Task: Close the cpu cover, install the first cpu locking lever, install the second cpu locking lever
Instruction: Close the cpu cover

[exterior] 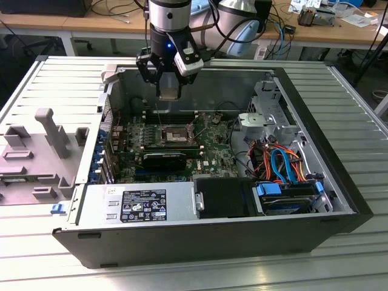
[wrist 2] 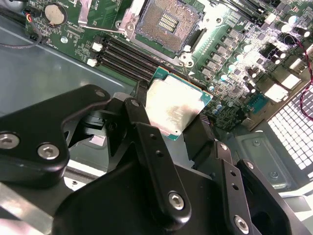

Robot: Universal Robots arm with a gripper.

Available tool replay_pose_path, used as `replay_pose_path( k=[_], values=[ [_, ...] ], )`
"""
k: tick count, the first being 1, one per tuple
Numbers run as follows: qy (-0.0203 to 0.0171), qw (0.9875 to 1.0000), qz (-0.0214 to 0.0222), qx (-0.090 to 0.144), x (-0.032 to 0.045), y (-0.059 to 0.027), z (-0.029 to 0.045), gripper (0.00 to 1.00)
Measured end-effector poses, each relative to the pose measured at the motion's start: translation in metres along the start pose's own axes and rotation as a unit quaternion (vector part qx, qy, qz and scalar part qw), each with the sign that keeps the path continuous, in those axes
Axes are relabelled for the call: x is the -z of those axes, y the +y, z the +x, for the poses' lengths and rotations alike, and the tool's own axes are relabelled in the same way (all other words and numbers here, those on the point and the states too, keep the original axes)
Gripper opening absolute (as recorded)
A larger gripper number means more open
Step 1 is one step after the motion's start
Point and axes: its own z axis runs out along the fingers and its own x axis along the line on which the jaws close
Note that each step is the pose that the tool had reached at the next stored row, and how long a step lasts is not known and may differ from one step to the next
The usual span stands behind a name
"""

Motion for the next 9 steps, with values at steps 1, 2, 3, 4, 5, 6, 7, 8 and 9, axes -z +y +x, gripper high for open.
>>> replay_pose_path(
  k=[1, 2, 3, 4, 5, 6, 7, 8, 9],
  values=[
    [0.0, 1.0, 0.0, 0.0, -0.0003, 0.0, 0.0001, 0.55],
    [0.0, 1.0, 0.0, 0.0, -0.0007, -0.0001, 0.0002, 0.55],
    [0.0, 1.0, 0.0, 0.0, -0.001, -0.0001, 0.0003, 0.55],
    [0.0, 1.0, 0.0, 0.0, -0.0016, -0.0002, 0.0005, 0.55],
    [0.0, 1.0, 0.0, 0.0, -0.0021, -0.0002, 0.0006, 0.55],
    [0.0, 1.0, 0.0, 0.0, -0.0025, -0.0003, 0.0008, 0.55],
    [0.0, 1.0, 0.0, 0.0, -0.0028, -0.0003, 0.0008, 0.55],
    [0.0, 1.0, 0.0, 0.0, -0.0031, -0.0003, 0.0009, 0.55],
    [0.0, 1.0, 0.0, 0.0, -0.0034, -0.0003, 0.001, 0.55]
  ],
)
